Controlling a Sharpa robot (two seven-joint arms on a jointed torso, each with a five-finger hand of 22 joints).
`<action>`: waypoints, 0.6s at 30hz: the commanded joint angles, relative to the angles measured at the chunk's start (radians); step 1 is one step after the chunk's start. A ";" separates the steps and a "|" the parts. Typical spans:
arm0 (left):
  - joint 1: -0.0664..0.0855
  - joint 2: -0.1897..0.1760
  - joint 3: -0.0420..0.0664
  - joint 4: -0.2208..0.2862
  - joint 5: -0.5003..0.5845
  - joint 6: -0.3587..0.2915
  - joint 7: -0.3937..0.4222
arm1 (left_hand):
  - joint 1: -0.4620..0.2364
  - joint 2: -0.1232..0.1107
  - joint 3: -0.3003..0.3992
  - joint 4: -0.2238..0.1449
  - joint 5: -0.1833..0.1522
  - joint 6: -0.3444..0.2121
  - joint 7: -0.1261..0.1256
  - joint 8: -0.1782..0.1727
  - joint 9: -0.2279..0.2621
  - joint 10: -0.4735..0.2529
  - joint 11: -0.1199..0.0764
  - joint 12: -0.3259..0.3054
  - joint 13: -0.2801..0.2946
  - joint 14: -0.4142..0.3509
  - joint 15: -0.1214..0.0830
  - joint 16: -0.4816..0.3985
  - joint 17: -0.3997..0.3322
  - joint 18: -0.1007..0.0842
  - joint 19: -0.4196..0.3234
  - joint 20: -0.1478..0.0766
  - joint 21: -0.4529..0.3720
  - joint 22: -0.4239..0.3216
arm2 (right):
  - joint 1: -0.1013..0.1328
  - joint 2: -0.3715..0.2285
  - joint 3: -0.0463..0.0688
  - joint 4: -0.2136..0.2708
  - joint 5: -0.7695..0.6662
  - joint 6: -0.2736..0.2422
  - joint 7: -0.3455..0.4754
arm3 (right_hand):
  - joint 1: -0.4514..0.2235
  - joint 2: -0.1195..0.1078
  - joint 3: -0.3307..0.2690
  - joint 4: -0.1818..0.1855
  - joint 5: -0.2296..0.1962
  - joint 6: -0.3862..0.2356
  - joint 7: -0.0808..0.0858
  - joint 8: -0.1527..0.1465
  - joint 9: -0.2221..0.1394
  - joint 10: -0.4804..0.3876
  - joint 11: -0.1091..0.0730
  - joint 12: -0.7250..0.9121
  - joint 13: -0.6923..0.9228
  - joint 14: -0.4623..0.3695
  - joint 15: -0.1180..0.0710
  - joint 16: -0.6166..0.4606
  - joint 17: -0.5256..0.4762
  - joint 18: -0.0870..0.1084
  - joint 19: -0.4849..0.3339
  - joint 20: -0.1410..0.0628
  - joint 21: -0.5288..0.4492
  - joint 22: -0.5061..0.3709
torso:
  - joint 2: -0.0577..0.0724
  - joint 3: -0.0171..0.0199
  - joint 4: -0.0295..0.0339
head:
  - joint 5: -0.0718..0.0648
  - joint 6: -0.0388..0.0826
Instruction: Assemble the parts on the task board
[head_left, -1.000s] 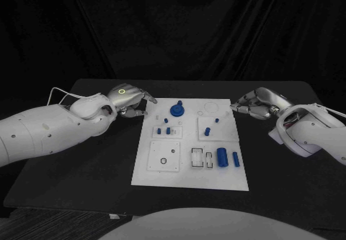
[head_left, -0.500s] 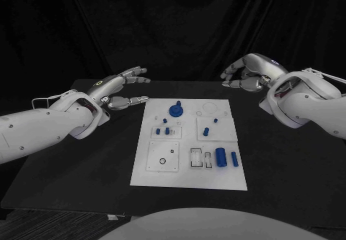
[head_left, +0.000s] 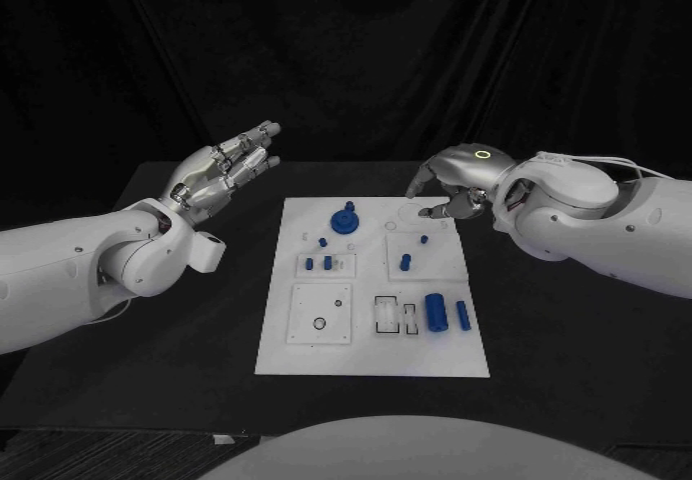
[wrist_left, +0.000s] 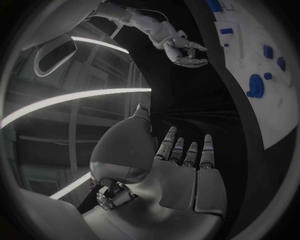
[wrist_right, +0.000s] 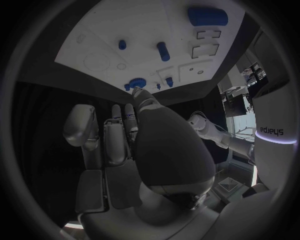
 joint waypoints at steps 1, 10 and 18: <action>-0.002 -0.001 0.001 0.012 0.154 0.123 0.170 | -0.021 -0.008 -0.027 0.011 -0.009 -0.013 -0.002 -0.017 -0.012 -0.016 -0.007 -0.020 -0.010 -0.004 -0.009 -0.017 -0.010 -0.025 -0.002 -0.006 -0.010 -0.013 | -0.013 0.005 0.001 -0.004 -0.089 0.090 -0.024 | -0.035 -0.041 0.042 0.016 0.046 -0.017 0.003 -0.017 -0.009 -0.039 0.000 0.001 -0.014 0.016 -0.001 -0.014 -0.017 0.040 -0.014 0.004 -0.031 0.090 | 0.003 -0.0016 0.0010 | -0.002 0.000; -0.009 -0.004 0.001 0.014 0.163 0.150 0.146 | 0.062 0.037 -0.025 0.007 0.091 -0.026 0.020 -0.018 -0.013 -0.023 0.016 -0.007 -0.010 -0.004 0.017 -0.017 -0.010 -0.022 0.008 0.035 -0.008 -0.043 | -0.035 0.009 0.001 -0.005 -0.097 0.106 -0.021 | -0.080 -0.084 0.074 0.034 0.242 -0.009 -0.008 -0.008 0.009 -0.076 0.012 0.034 -0.021 0.013 0.007 -0.016 -0.022 0.041 -0.011 0.010 -0.048 0.088 | 0.003 -0.0085 -0.0005 | 0.001 0.000; -0.021 -0.002 0.001 0.006 0.164 0.165 0.132 | 0.094 0.062 -0.044 0.007 0.139 -0.023 0.029 -0.017 -0.012 -0.022 0.036 0.010 -0.008 -0.004 0.034 -0.017 -0.010 -0.022 0.015 0.059 -0.007 -0.054 | -0.051 0.015 0.001 -0.019 -0.098 0.135 -0.031 | -0.062 -0.077 0.100 0.014 0.288 -0.014 -0.012 -0.003 0.026 -0.063 0.009 0.071 -0.011 0.011 0.006 -0.019 -0.027 0.042 -0.011 0.010 -0.056 0.088 | 0.002 -0.0077 -0.0012 | 0.002 0.000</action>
